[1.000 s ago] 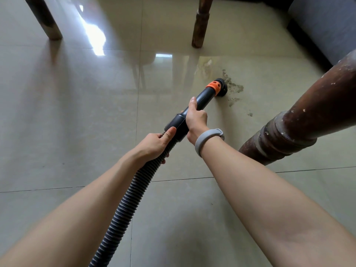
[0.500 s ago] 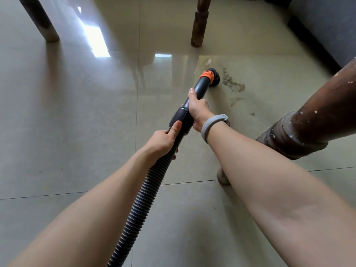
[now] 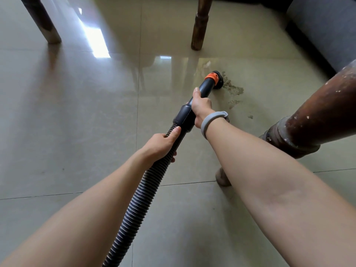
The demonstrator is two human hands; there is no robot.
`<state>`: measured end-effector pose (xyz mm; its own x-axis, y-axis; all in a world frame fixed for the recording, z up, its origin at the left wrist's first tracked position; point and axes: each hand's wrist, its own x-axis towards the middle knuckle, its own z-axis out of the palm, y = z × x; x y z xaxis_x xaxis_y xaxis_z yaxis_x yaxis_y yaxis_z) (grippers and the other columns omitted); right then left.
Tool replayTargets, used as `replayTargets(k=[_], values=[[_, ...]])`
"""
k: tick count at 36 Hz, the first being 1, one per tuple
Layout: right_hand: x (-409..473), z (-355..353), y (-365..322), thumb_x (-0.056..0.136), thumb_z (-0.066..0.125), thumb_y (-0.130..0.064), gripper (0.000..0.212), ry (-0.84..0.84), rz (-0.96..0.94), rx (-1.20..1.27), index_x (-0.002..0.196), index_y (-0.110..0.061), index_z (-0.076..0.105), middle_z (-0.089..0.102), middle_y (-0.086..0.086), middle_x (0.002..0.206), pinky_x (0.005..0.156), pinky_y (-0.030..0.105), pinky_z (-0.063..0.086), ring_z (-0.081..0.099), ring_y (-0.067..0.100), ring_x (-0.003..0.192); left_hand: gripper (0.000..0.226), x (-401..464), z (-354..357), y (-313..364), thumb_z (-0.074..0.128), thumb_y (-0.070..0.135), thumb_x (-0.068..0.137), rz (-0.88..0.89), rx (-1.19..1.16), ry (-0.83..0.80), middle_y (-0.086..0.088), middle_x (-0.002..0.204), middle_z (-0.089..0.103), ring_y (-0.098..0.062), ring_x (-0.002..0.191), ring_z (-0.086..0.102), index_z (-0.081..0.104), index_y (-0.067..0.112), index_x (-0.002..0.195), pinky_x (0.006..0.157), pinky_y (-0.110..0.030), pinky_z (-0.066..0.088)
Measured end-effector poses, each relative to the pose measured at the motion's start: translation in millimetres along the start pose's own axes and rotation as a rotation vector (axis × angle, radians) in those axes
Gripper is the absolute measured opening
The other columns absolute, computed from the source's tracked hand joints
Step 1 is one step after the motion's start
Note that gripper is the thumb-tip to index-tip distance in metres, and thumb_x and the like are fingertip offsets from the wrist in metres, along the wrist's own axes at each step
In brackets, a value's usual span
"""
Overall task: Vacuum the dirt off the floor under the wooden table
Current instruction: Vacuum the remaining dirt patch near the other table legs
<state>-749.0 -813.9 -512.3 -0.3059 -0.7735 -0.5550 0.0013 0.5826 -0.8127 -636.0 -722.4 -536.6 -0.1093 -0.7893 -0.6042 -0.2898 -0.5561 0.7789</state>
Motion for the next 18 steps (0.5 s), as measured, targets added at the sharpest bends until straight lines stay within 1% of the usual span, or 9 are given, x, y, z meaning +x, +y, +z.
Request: replayTargets(k=[2, 4, 6, 10, 12, 14, 15, 16, 18], values=[[-6, 0, -1, 0.099, 0.037, -0.048, 0.058, 0.007, 0.011, 0.020, 0.138, -0.005, 0.038, 0.050, 0.008, 0.111, 0.095, 0.041, 0.045, 0.053, 0.029, 0.107, 0.050, -4, -3, 2, 0.044, 0.055, 0.093, 0.004, 0.037, 0.009, -0.011, 0.073, 0.061, -0.024, 0.056, 0.061, 0.056, 0.006, 0.090, 0.062, -0.030, 0.052], [-13, 1, 0, 0.098, 0.037, -0.048, 0.058, 0.019, 0.021, 0.042, 0.138, -0.005, 0.038, 0.053, 0.011, 0.121, 0.098, 0.042, 0.044, 0.053, 0.031, 0.114, 0.051, -9, -8, 2, 0.044, 0.055, 0.093, 0.005, 0.082, 0.021, -0.010, 0.072, 0.061, -0.025, 0.057, 0.061, 0.057, 0.006, 0.089, 0.062, -0.031, 0.053], [-22, 3, 3, 0.098, 0.037, -0.048, 0.058, 0.026, 0.033, 0.072, 0.138, -0.005, 0.038, 0.052, 0.012, 0.128, 0.098, 0.041, 0.043, 0.053, 0.032, 0.116, 0.051, -14, -13, 1, 0.045, 0.056, 0.092, -0.001, 0.131, 0.034, -0.010, 0.071, 0.062, -0.026, 0.057, 0.062, 0.057, 0.006, 0.088, 0.061, -0.031, 0.053], [-41, 7, 16, 0.099, 0.037, -0.047, 0.058, 0.020, 0.061, 0.154, 0.137, -0.004, 0.039, 0.053, 0.013, 0.129, 0.095, 0.039, 0.043, 0.054, 0.033, 0.115, 0.055, -28, -25, -5, 0.045, 0.061, 0.090, -0.037, 0.211, 0.037, -0.011, 0.070, 0.063, -0.026, 0.055, 0.062, 0.057, 0.007, 0.085, 0.055, -0.027, 0.052], [-48, 7, 23, 0.099, 0.037, -0.047, 0.056, 0.012, 0.083, 0.206, 0.135, -0.004, 0.039, 0.055, 0.012, 0.122, 0.092, 0.039, 0.043, 0.055, 0.032, 0.112, 0.056, -36, -29, -6, 0.044, 0.062, 0.089, -0.052, 0.243, 0.042, -0.011, 0.071, 0.062, -0.026, 0.055, 0.062, 0.056, 0.008, 0.082, 0.052, -0.024, 0.051], [-55, 6, 27, 0.099, 0.037, -0.046, 0.053, 0.002, 0.095, 0.266, 0.133, -0.005, 0.040, 0.057, 0.005, 0.102, 0.091, 0.039, 0.045, 0.056, 0.030, 0.103, 0.058, -44, -33, -4, 0.044, 0.064, 0.088, -0.061, 0.265, 0.049, -0.011, 0.072, 0.062, -0.025, 0.053, 0.061, 0.055, 0.008, 0.081, 0.047, -0.022, 0.049], [-58, 6, 28, 0.099, 0.036, -0.046, 0.052, -0.001, 0.101, 0.291, 0.131, -0.005, 0.041, 0.054, 0.002, 0.091, 0.091, 0.039, 0.045, 0.054, 0.029, 0.098, 0.059, -47, -34, -2, 0.043, 0.065, 0.088, -0.065, 0.277, 0.052, -0.012, 0.072, 0.061, -0.024, 0.052, 0.060, 0.055, 0.008, 0.081, 0.045, -0.021, 0.049], [-61, 5, 29, 0.100, 0.036, -0.046, 0.052, -0.001, 0.108, 0.308, 0.130, -0.005, 0.042, 0.052, 0.001, 0.087, 0.091, 0.039, 0.045, 0.053, 0.027, 0.095, 0.060, -51, -35, 0, 0.043, 0.066, 0.087, -0.067, 0.290, 0.052, -0.012, 0.072, 0.061, -0.024, 0.052, 0.060, 0.055, 0.007, 0.081, 0.045, -0.022, 0.049], [-67, 3, 29, 0.100, 0.035, -0.046, 0.052, -0.005, 0.123, 0.319, 0.131, -0.005, 0.042, 0.053, 0.004, 0.096, 0.091, 0.039, 0.045, 0.052, 0.026, 0.094, 0.061, -58, -35, 5, 0.042, 0.068, 0.086, -0.064, 0.312, 0.051, -0.012, 0.070, 0.060, -0.024, 0.051, 0.060, 0.054, 0.008, 0.078, 0.046, -0.023, 0.049]])
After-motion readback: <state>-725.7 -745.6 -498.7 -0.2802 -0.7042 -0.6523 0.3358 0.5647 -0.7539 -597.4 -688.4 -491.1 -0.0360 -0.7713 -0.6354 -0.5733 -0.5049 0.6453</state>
